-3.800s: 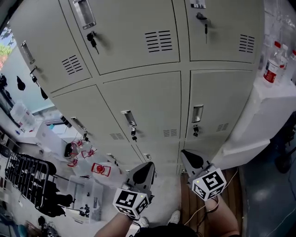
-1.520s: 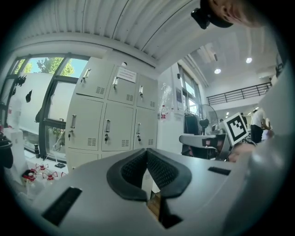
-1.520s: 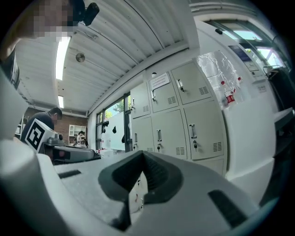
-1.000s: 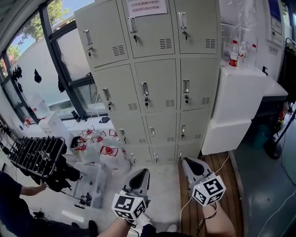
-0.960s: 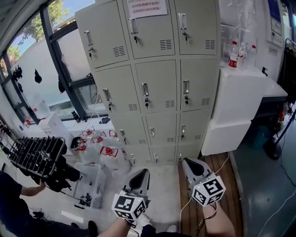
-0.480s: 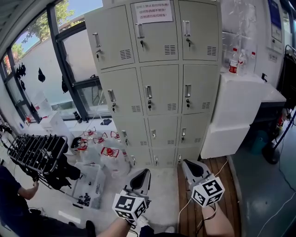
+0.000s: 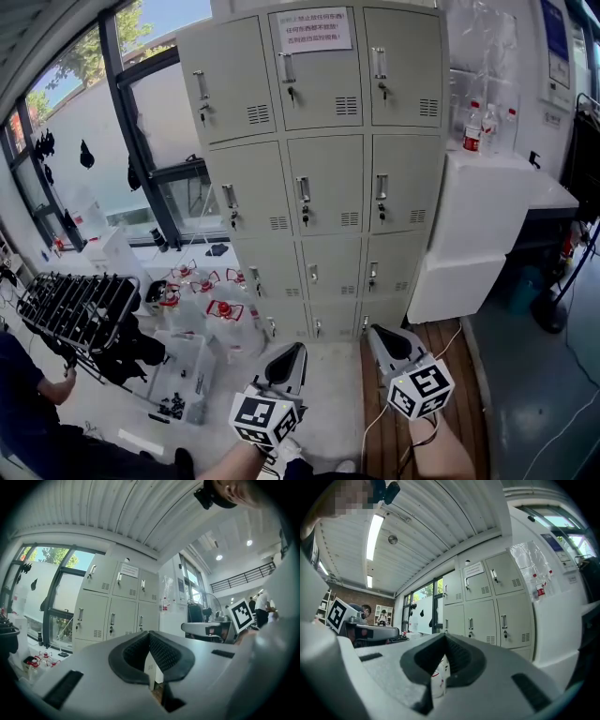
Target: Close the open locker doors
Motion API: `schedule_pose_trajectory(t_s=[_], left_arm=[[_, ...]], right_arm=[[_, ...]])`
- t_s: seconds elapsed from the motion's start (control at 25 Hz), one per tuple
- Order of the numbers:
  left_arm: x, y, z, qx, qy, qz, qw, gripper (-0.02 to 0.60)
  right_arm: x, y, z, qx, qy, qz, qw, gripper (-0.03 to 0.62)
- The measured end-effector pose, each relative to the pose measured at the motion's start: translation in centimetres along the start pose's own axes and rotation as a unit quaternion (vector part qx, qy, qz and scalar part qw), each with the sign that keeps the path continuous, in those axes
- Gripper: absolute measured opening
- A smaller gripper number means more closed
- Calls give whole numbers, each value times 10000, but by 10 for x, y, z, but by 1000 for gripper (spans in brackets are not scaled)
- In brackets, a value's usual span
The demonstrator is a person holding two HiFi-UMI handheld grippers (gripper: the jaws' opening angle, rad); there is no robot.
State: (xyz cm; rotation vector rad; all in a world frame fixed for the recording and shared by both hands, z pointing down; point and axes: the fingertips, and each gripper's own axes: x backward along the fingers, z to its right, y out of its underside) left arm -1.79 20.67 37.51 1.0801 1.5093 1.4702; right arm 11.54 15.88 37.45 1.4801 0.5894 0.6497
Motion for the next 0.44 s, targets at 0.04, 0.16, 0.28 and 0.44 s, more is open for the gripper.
schedule_pose_trajectory(t_s=[0.04, 0.16, 0.28, 0.44], left_arm=[[0, 0, 0, -2, -3, 0, 10000, 2], [1, -2, 0, -7, -9, 6, 10000, 2], [2, -2, -2, -12, -16, 3, 10000, 2], [0, -1, -3, -13, -30, -5, 10000, 2]], right_arm=[[0, 0, 0, 0, -7, 0, 10000, 0], [0, -1, -2, 7, -17, 8, 10000, 0], [-2, -1, -2, -2, -19, 14, 10000, 0], [-5, -1, -2, -12, -31, 20, 10000, 0]])
